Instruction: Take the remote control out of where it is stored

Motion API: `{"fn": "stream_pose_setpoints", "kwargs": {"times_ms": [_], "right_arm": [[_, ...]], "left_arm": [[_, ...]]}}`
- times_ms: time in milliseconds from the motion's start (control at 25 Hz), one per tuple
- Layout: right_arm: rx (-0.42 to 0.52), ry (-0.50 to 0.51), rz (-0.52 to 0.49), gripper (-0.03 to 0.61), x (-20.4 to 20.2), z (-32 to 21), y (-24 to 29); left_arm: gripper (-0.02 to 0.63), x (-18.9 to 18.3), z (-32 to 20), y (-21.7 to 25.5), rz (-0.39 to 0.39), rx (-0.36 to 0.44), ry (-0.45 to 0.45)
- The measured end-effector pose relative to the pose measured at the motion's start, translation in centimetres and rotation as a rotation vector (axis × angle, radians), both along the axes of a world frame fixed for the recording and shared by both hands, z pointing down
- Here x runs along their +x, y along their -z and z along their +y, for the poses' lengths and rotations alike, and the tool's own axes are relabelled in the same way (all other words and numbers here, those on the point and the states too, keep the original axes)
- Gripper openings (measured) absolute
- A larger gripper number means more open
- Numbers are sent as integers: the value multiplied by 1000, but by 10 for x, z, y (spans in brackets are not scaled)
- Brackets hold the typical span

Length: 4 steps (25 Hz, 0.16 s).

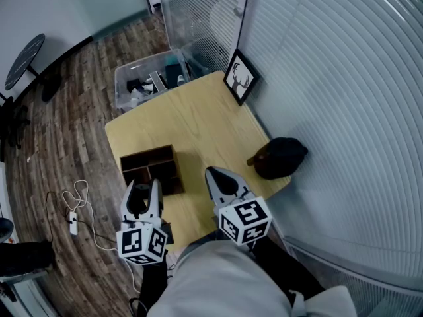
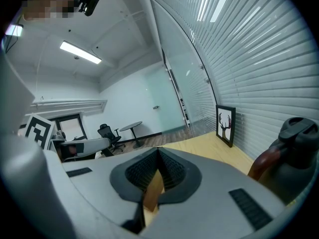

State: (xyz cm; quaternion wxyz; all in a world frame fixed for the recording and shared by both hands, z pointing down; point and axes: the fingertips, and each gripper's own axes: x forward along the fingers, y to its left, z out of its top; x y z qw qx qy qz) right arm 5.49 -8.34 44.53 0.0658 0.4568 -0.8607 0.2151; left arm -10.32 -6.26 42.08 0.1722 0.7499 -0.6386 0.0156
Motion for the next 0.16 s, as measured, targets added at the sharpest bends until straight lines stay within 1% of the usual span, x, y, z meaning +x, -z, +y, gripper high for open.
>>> {"fn": "stream_pose_setpoints", "kwargs": {"times_ms": [160], "right_arm": [[2, -2, 0, 3, 1, -2, -2]], "left_arm": [[213, 2, -1, -1, 3, 1, -3]]}}
